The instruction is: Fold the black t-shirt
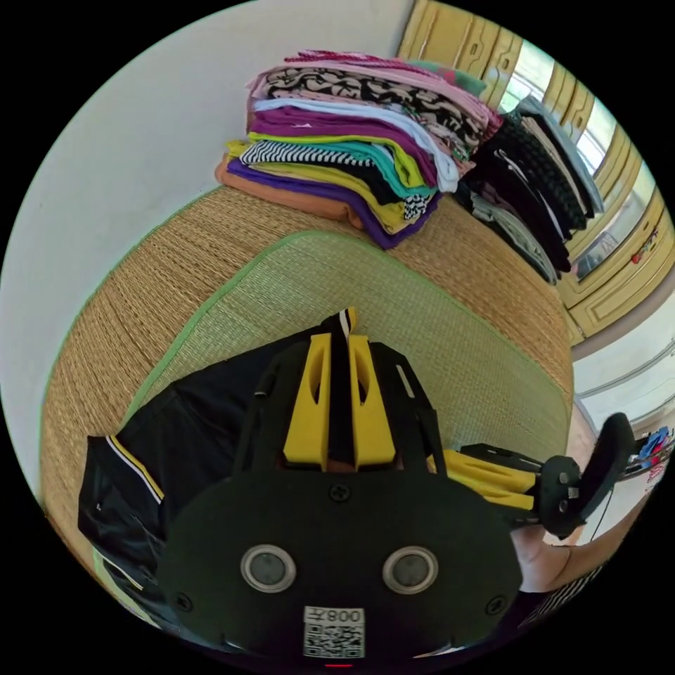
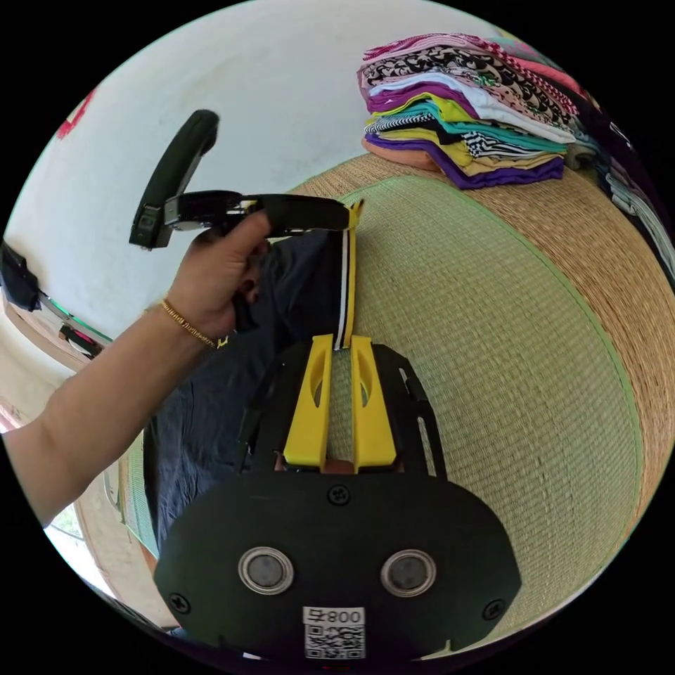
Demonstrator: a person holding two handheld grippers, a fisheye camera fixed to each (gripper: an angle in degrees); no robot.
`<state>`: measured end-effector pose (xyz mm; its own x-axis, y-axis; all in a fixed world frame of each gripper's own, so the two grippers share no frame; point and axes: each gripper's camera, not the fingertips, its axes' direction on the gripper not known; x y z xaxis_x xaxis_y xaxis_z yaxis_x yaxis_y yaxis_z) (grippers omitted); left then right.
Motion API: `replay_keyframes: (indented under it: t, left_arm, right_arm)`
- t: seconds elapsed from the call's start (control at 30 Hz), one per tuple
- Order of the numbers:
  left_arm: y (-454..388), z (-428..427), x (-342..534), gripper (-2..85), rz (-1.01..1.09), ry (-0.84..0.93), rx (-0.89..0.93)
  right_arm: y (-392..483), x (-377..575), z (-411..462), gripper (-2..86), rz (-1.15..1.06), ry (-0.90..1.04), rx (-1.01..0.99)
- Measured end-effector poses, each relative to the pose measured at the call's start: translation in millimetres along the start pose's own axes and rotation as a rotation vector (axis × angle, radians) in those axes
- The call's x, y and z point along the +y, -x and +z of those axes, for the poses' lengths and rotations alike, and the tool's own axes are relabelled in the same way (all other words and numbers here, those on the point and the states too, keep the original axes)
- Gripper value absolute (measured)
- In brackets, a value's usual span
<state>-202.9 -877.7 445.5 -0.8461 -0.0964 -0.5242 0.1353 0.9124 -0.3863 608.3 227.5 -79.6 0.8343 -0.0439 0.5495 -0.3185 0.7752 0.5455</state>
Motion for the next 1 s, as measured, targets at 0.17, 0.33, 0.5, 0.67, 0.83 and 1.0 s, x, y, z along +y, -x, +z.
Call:
replay_keyframes:
  t: [0.17,0.33,0.5,0.67,0.83,1.0]
  left_arm:
    - [59.3,-39.2,27.3,4.3,-0.14,-0.127,0.195]
    - [121.1,-72.4,73.2,4.0,-0.292,-0.229,0.371]
    - [176.7,-84.2,130.4,4.1,-0.458,-0.281,0.487]
    - [216.0,-78.4,170.8,5.3,-0.585,-0.266,0.496]
    - [230.6,-72.9,176.2,7.1,-0.615,-0.236,0.493]
    - [233.9,-80.8,184.7,8.5,-0.63,-0.234,0.449]
  right_arm:
    - [-5.4,2.4,-8.9,3.3,-0.008,-0.033,-0.026]
    - [11.9,4.8,-22.9,2.9,-0.109,-0.064,-0.034]
    - [36.6,13.9,-25.5,2.6,-0.219,-0.055,-0.083]
    - [53.7,23.7,-5.6,2.4,-0.284,0.022,-0.152]
    - [60.3,27.1,6.0,1.8,-0.332,0.086,-0.198]
    - [59.7,18.5,8.9,1.0,-0.348,0.138,-0.209]
